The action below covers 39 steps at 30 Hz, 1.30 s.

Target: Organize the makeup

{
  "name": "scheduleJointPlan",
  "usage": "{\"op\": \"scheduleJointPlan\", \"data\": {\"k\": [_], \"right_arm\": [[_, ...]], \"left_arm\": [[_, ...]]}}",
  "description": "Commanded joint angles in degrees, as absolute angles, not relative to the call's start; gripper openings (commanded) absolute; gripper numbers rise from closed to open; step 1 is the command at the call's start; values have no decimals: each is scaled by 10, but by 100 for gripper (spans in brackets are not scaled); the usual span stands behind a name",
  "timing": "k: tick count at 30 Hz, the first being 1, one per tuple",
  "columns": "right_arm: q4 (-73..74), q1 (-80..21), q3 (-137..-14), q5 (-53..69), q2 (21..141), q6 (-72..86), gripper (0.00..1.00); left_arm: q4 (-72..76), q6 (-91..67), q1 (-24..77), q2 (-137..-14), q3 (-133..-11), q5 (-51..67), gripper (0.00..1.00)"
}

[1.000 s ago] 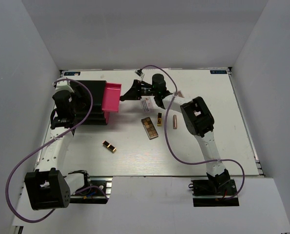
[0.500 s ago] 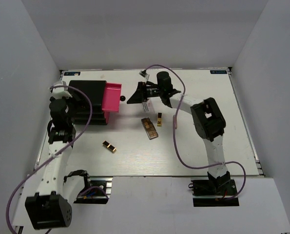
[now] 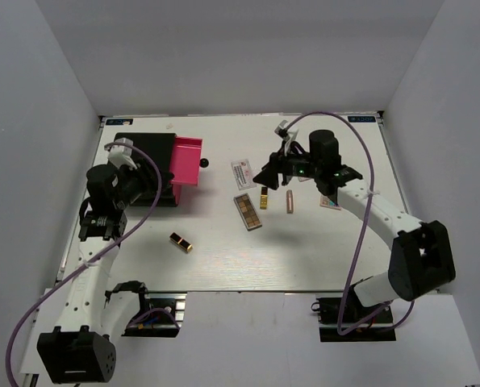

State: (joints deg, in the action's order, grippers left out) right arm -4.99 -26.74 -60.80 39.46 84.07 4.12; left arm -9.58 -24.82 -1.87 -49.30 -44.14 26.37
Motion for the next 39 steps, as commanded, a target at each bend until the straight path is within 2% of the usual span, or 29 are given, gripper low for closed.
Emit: {"op": "scheduleJointPlan", "data": {"k": [1,2,3,6,7,11,17,21,29,31,39], "right_arm": [[-14,-250,-585,318,804,7,63],[-9,-246,-578,313,800,8,56],[-7,-239,-574,308,792,11,44],[-11,-222,-562,303,781,20,36],[-12,-220,-560,301,777,21,36],[-16,-195,-557,290,772,31,43],[-25,-175,-542,296,768,47,47],[-31,-164,-535,307,764,48,49],[-33,-152,-531,310,767,57,52],[-32,-150,-531,312,770,58,53],[-31,-147,-531,323,777,61,54]], "left_arm": [[-202,-265,6,-485,-469,309,50],[-233,-260,13,-483,-470,294,51],[-245,-261,21,-483,-470,288,52],[-287,-265,55,-474,-460,261,54],[-298,-266,74,-470,-456,251,59],[-331,-292,125,-464,-410,209,62],[-361,-363,219,-475,-354,113,71],[-377,-404,247,-475,-352,43,78],[-376,-462,291,-495,-335,-77,82],[-382,-485,297,-502,-329,-96,87],[-370,-527,321,-526,-311,-143,90]]}}
